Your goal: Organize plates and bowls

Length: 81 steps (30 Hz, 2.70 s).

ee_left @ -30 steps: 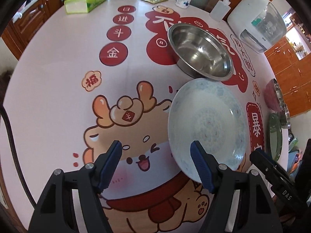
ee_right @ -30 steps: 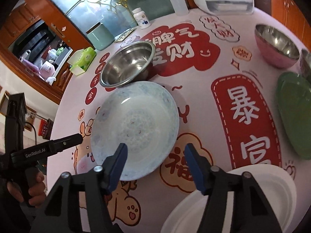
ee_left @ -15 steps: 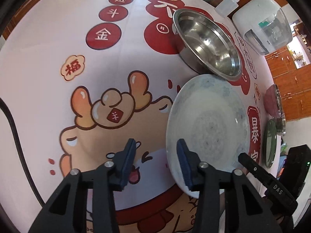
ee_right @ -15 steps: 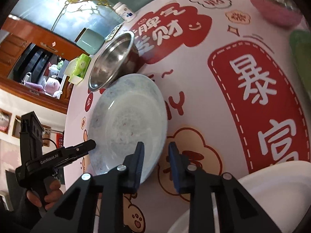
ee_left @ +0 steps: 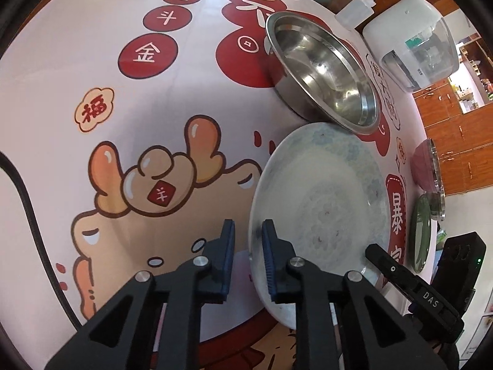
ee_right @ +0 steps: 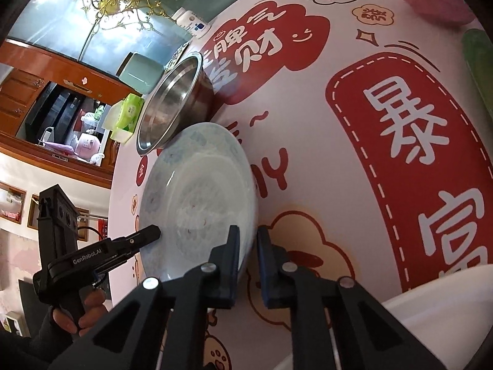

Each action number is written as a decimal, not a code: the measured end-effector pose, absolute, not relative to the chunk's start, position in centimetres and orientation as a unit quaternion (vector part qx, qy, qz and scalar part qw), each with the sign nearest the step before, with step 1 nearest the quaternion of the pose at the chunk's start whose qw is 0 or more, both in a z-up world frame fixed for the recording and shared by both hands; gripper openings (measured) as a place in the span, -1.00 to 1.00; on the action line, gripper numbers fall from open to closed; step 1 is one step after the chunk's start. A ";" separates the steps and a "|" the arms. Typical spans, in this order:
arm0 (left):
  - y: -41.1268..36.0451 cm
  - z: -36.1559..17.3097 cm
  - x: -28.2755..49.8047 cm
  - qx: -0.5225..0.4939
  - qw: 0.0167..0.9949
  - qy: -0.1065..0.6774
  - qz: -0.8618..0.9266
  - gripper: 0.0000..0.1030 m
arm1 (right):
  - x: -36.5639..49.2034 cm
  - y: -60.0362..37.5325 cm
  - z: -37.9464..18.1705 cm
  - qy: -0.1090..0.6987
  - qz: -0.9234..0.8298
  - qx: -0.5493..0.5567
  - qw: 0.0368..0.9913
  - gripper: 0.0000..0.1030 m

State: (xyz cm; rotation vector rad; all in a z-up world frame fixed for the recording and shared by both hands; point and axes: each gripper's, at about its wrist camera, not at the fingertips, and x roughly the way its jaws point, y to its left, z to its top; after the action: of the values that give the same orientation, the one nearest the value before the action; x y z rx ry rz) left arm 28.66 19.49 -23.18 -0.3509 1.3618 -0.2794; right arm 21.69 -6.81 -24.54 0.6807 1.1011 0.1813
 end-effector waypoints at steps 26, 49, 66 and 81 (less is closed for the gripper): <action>18.3 -22.7 28.5 -0.141 0.771 0.600 -0.158 -0.82 | 21.9 -7.6 -25.3 0.493 0.091 0.339 0.796 -0.83; 15.3 -18.0 24.8 -0.112 0.782 0.570 -0.227 -0.82 | 16.4 -10.1 -20.6 0.442 0.059 0.345 0.826 -0.83; 9.7 -14.6 19.0 -0.070 0.773 0.552 -0.304 -0.82 | 6.2 -13.5 -18.7 0.398 -0.009 0.376 0.837 -0.83; 4.5 -15.3 14.1 -0.016 0.736 0.572 -0.361 -0.81 | -1.8 -16.4 -19.4 0.377 -0.078 0.407 0.828 -0.83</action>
State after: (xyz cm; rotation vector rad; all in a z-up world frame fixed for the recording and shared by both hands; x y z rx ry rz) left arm 14.11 4.45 -15.33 -0.0358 1.2573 -0.7941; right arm -1.78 -16.42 -19.36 0.8650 0.8008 -0.1653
